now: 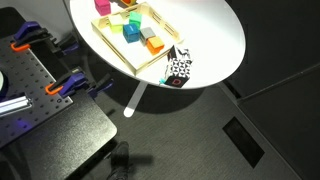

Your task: Put the orange toy block in the box

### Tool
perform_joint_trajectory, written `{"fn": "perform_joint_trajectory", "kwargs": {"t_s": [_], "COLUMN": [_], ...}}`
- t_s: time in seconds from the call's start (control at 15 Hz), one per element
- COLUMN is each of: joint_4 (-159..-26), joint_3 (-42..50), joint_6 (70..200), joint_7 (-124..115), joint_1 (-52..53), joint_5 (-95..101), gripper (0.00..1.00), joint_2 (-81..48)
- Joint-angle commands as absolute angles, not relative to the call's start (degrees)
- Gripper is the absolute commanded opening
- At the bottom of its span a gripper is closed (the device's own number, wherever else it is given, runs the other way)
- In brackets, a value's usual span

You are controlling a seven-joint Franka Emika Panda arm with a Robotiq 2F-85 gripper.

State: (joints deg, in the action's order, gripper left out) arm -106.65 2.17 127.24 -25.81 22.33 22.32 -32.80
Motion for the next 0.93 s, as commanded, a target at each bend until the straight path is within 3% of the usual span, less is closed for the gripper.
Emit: {"fn": "perform_joint_trajectory", "kwargs": {"t_s": [0.0,0.67,0.8,0.87], "joint_4": [-109.64,-119.96,-122.64,-123.73], "joint_3": [1.97,3.01,2.97,2.9], "joint_6": [125.94,123.86,124.33,124.33], "joint_7": [-27.21,-31.53,-31.57,-31.57], "joint_1": [20.9,15.5,14.12,13.52], "joint_5": [21.94,22.71,22.45,22.44], "gripper": [0.02,0.03,0.29,0.35], "joint_2": [-27.85,-17.74,-15.27,-14.11]}}
